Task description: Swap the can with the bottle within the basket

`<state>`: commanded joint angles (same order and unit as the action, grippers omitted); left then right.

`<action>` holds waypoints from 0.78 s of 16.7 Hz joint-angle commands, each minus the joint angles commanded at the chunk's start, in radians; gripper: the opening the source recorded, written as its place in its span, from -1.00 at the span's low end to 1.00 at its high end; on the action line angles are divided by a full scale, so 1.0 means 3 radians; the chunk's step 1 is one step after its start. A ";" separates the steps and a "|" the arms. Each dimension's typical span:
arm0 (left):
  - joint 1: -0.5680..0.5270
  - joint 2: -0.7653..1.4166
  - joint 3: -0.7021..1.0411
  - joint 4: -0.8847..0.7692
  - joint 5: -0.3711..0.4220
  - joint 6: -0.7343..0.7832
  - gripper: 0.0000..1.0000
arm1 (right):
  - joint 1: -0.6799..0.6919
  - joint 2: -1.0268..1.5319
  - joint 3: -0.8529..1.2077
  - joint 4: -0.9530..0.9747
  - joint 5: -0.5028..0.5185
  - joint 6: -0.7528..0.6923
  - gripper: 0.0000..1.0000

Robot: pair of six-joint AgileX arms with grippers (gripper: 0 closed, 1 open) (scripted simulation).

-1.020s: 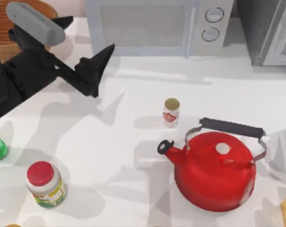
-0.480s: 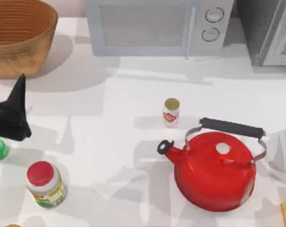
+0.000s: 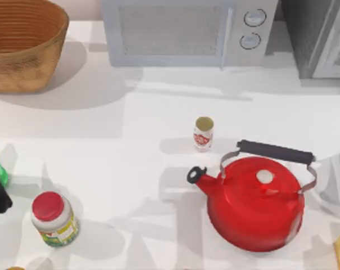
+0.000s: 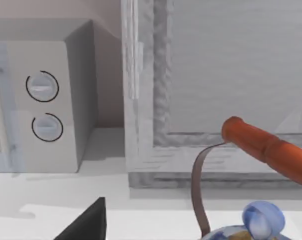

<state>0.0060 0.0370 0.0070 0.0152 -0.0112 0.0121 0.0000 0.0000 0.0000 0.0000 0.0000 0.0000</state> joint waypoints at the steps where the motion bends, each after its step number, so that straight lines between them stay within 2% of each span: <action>1: -0.0008 -0.0078 -0.0018 -0.0032 0.0018 -0.0024 1.00 | 0.0000 0.0000 0.0000 0.0000 0.0000 0.0000 1.00; 9: 0.0014 -0.0075 -0.0032 -0.0020 0.0011 -0.0023 1.00 | 0.0000 0.0000 0.0000 0.0000 0.0000 0.0000 1.00; 13: 0.0270 0.0382 -0.0119 0.0382 0.0033 0.0053 1.00 | 0.0000 0.0000 0.0000 0.0000 0.0000 0.0000 1.00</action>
<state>0.0869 0.1517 -0.0287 0.1297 -0.0013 0.0281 0.0000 0.0000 0.0000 0.0000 0.0000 0.0000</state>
